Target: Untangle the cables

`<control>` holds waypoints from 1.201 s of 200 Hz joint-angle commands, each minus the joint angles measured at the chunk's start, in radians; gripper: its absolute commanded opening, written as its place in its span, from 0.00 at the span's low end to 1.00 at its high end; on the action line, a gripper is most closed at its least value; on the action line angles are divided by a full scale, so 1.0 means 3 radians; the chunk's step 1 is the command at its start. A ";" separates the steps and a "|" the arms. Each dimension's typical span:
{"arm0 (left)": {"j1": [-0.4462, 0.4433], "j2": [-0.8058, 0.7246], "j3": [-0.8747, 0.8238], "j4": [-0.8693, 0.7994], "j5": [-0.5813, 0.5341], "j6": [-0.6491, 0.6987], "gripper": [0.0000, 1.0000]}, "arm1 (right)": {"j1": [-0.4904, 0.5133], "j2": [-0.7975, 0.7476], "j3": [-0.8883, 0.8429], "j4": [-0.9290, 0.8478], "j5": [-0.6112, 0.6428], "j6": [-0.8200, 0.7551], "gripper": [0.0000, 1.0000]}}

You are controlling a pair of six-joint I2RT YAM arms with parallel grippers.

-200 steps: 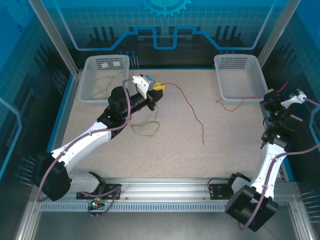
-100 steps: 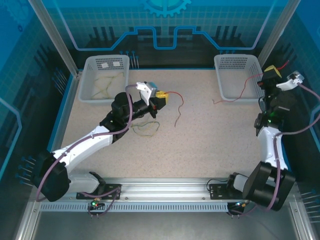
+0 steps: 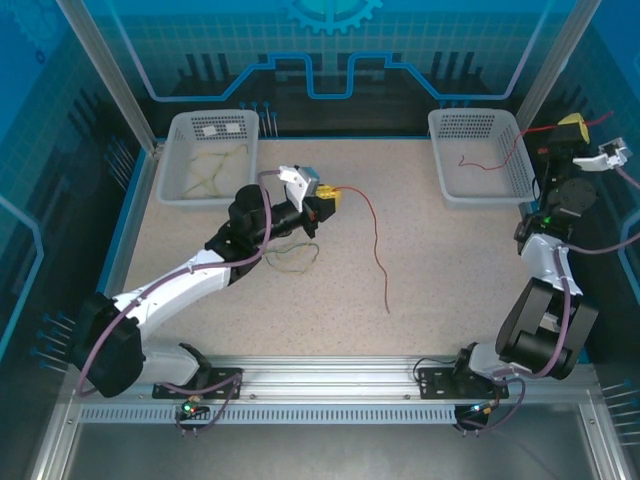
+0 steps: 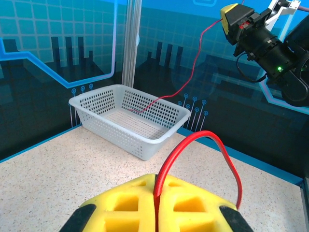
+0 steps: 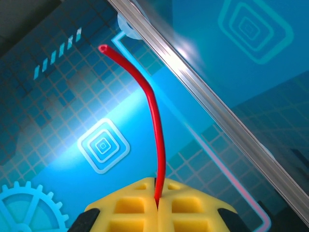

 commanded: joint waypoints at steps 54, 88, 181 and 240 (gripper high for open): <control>-0.0035 0.0075 0.0048 0.0063 0.0117 -0.0059 0.00 | -0.0263 0.0381 -0.0916 0.0826 0.0578 0.0059 0.00; -0.0048 0.0056 0.0059 0.0003 0.0069 -0.0003 0.00 | -0.0367 0.0915 -0.0728 0.0986 0.0423 0.0524 0.00; -0.0185 0.0295 0.0324 -0.0154 0.0031 0.0050 0.00 | 0.0246 0.1759 0.0343 0.0196 0.0368 0.0051 0.00; -0.0200 0.0285 0.0327 -0.0239 -0.0040 0.0097 0.00 | 0.0532 0.2229 0.1444 -0.1562 0.0529 -0.0485 0.03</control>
